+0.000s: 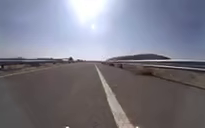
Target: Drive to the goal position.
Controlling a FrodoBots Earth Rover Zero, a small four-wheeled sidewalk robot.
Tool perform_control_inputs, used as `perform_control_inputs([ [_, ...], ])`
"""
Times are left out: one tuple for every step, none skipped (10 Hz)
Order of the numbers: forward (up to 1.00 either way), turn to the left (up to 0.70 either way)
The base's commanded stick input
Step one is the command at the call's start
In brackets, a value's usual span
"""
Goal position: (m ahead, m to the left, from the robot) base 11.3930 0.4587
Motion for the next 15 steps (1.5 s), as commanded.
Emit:
perform_control_inputs([
  [0.70, 0.00],
  [0.70, 0.00],
  [0.70, 0.00],
  [0.70, 0.00],
  [0.70, 0.00],
  [0.70, 0.00],
  [0.70, 0.00],
  [0.70, 0.00],
  [0.70, 0.00],
  [0.70, 0.00],
  [0.70, 0.00],
  [0.70, 0.00],
  [0.70, 0.00],
  [0.70, 0.00],
  [0.70, 0.00],
])
